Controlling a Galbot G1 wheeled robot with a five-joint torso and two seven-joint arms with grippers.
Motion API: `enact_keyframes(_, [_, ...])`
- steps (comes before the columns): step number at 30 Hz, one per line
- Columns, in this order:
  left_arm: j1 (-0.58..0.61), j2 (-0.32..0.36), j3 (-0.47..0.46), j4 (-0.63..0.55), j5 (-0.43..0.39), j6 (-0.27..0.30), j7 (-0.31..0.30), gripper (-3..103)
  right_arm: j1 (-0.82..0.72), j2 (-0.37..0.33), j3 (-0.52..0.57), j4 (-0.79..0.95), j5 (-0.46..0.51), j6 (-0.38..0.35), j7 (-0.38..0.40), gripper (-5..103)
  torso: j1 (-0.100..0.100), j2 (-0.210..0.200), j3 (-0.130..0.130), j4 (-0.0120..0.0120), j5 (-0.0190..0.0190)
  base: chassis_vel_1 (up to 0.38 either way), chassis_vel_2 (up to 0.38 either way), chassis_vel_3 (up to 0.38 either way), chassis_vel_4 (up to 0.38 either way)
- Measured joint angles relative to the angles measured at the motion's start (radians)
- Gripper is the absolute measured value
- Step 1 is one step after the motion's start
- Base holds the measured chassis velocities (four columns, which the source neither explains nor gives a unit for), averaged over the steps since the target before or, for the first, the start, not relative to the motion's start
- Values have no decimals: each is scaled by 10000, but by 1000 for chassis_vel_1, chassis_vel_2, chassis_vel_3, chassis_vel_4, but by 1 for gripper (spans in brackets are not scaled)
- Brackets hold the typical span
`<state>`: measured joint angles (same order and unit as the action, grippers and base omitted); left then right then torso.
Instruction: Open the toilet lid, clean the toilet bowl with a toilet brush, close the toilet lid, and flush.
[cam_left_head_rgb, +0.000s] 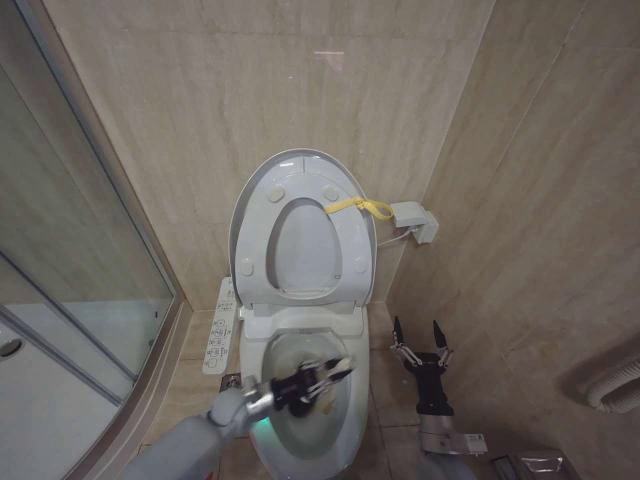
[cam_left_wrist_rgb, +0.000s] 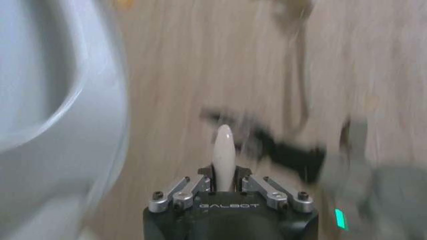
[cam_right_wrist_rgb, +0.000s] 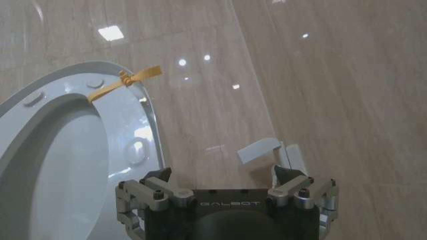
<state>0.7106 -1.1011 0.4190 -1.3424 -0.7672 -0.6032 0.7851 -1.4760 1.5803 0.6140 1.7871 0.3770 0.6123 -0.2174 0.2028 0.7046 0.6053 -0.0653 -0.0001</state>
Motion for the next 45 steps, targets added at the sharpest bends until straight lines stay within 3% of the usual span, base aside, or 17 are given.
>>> enact_keyframes(7, [74, -174, -75, 2108, 324, -410, 258, 20, -98, 91, -49, 180, -42, 1, -25, 100, 0, 0, -1, 21, -3, -7, -15, -1, -1])
enact_keyframes(8, [64, -267, -100, 2143, 327, -420, 248, 20, -109, 94, -55, 206, -45, 5, -44, 100, -1, 2, -3, 11, 0, 0, 0, 0, 0])
enact_keyframes(11, [18, -482, -56, 1721, 320, -376, 79, 20, -131, 79, -41, 206, -45, 11, -67, 100, 3, -3, 6, 24, 9, 0, 0, 0, 0])
enact_keyframes(15, [-171, -815, 78, 1353, 375, -398, -141, 20, -158, 59, -13, 210, -45, 34, -84, 100, 1, -1, 1, 3, 2, 0, 0, 0, 0])
enact_keyframes(17, [-198, -892, 70, 2420, 603, -613, -70, 20, -203, 70, -10, 244, -39, 50, -94, 100, 1, -1, 1, 22, 5, 0, 0, 0, 0])
enact_keyframes(19, [-247, -935, 31, 2731, 602, -692, -61, 20, -204, 72, -36, 278, -41, 56, -108, 100, -5, 6, -7, 8, 19, 0, 0, 0, 0])
enact_keyframes(22, [-319, -1017, 29, 2649, 533, -668, -116, 20, -231, 51, -29, 299, -30, 68, -113, 100, -3, 4, -1, 22, 17, 0, 0, 0, 0])
enact_keyframes(23, [-358, -1144, 108, 2231, 442, -575, -196, 20, -235, 40, -29, 305, -23, 69, -120, 100, 6, -7, 11, 30, -9, 0, 0, 0, 0])
enact_keyframes(24, [-445, -1256, 134, 1795, 362, -493, -279, 20, -236, 30, -12, 313, -19, 71, -121, 100, 7, -7, 10, 13, -25, 0, 0, 0, 0])
enact_keyframes(25, [-584, -1304, 153, 1509, 315, -457, -323, 20, -244, 29, 8, 316, -14, 73, -121, 100, 0, -3, 0, 1, 4, 0, 0, 0, 0])
enact_keyframes(27, [-606, -1295, 179, 1511, 316, -457, -323, 20, -256, 28, 23, 317, -10, 73, -120, 100, 0, -2, 0, -1, 7, 0, 0, 0, 0])
enact_keyframes(32, [-404, -832, 277, 1925, 348, -439, -323, 20, -251, 24, -3, 337, 0, 73, -117, 100, 2, -4, 3, 23, 8, 0, 0, 0, 0])
enact_keyframes(35, [-456, -481, 547, 1199, 307, -144, -818, 20, -234, 18, -15, 323, -1, 72, -116, 100, 2, -4, 4, 23, -4, 0, 0, 0, 0])
enact_keyframes(38, [-1204, 196, 1294, -519, 144, 801, -2454, 20, -254, 52, -12, 337, 5, 71, -58, 100, 1, -2, 1, 5, -1, 0, 0, 0, 0])
enact_keyframes(39, [-1204, 196, 1294, -519, 144, 801, -2454, 20, -254, 52, -12, 337, 5, 71, -58, 100, 1, -2, 1, 5, -1, 0, 0, 0, 0])
enact_keyframes(42, [-1636, 1031, 1926, -730, 479, 1856, -3288, 20, -254, 88, 26, 355, 20, 68, -11, 100, 1, -1, 2, 9, 2, 0, 0, 0, 0])
enact_keyframes(45, [-1597, 1214, 1983, -201, 867, 2029, -3295, 20, -202, 105, 4, 341, 23, 64, -17, 100, 2, -1, 2, 19, -1, 0, 0, 0, 0])
